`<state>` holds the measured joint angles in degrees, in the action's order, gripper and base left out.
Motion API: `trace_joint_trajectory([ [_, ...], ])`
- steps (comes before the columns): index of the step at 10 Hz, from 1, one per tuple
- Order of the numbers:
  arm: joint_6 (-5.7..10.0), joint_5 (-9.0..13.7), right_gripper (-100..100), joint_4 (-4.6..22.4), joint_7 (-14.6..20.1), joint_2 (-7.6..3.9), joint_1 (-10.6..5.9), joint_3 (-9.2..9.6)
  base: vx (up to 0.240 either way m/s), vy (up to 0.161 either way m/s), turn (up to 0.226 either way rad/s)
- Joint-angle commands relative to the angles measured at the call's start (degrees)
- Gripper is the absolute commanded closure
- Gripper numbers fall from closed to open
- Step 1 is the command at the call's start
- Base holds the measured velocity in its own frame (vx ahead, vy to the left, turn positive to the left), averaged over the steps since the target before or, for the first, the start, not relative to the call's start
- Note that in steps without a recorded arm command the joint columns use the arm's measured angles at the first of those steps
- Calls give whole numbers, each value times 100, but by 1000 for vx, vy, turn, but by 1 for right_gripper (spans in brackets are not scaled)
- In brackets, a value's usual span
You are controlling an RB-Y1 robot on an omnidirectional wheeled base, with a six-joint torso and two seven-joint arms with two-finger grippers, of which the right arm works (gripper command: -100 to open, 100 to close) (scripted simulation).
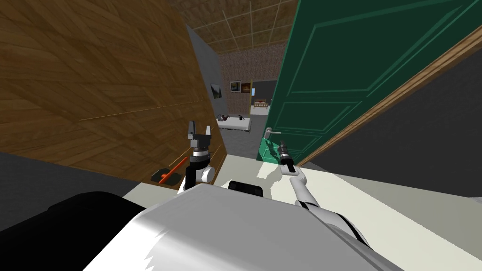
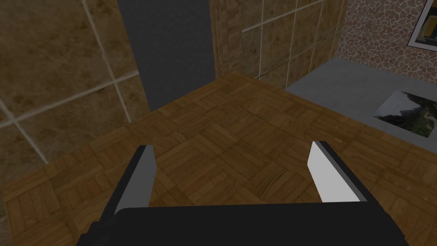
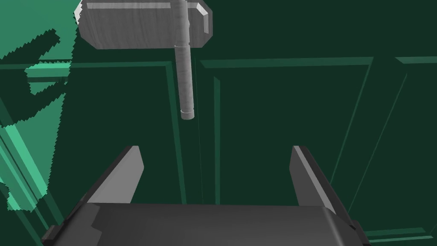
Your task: Pull the door open
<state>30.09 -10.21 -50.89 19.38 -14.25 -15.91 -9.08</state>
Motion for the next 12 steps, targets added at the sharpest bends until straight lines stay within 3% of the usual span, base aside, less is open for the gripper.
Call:
trace_joint_trajectory([
  [1,-32,-40,-100,207,81,-39,-124,-10,101,19,-12],
  [9,-114,-230,-100,1258,422,-193,-692,-74,116,13,-10],
  [10,-97,-214,-100,1188,389,-181,-651,-71,65,10,-1],
  [12,-62,-183,-100,1246,446,-289,-618,-120,149,11,89],
])
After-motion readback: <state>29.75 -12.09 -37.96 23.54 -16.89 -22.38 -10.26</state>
